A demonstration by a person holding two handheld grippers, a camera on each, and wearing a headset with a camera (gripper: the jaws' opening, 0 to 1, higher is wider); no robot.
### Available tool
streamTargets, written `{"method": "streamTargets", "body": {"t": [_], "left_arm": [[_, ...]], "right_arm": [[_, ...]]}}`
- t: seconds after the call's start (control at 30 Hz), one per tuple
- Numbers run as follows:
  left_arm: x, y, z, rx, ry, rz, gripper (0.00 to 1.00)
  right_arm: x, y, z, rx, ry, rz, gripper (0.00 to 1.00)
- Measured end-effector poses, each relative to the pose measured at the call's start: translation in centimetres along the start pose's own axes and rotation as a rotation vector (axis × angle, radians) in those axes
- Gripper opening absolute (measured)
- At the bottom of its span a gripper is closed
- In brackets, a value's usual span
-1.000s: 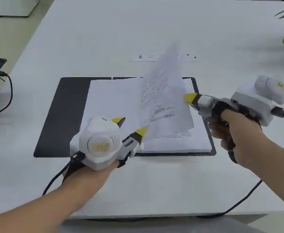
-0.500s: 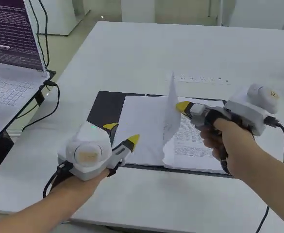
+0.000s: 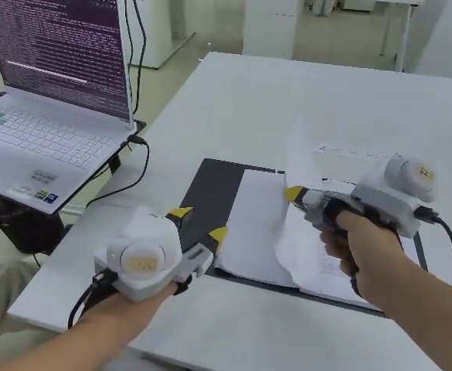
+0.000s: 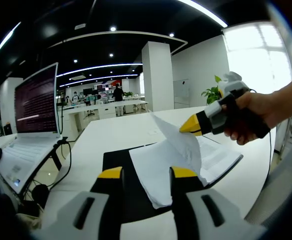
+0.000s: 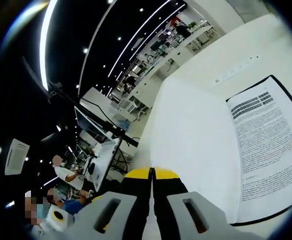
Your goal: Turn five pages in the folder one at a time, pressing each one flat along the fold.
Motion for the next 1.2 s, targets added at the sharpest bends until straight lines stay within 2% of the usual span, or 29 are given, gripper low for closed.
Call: {"method": "streamTargets", "body": {"t": [0.27,0.63,0.8,1.07,1.2], "left_arm": [[-0.6,-0.8,0.3,0.002,-0.006,0.006,0.35],[-1.4,-1.8,1.1,-0.019,-0.033,-0.003,0.34],[-1.7,-2.1,1.4,-0.025,-0.046,-0.007,0.34],[-1.8,-2.5,2.0,-0.026,-0.064,-0.010,0.33],[-1.6,-2.4,2.5,-0.025,-0.080,-0.009,0.32]], "right_arm": [[2.5,0.9,2.2,-0.043,-0.070,0.050,0.00],[6.1,1.2,5.1,-0.053,-0.153,0.075,0.00],[7.9,1.9,6.2,-0.053,-0.181,0.092,0.00],[9.3,1.9,7.4,-0.070,-0.219,0.109,0.00],[9.8,2.2,7.8,-0.105,-0.235,0.117,0.00]]}}
Point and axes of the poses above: the centre of the closed fingertips' face, and the gripper's own axes: x roughly forward along the fingers, y roughly to its right, z roughly out of its underside, the point moved 6 cm from there along -x, roughly backward along the fingers, and after that the axes turned 2 degrees about -x, right-handed, at the moved point
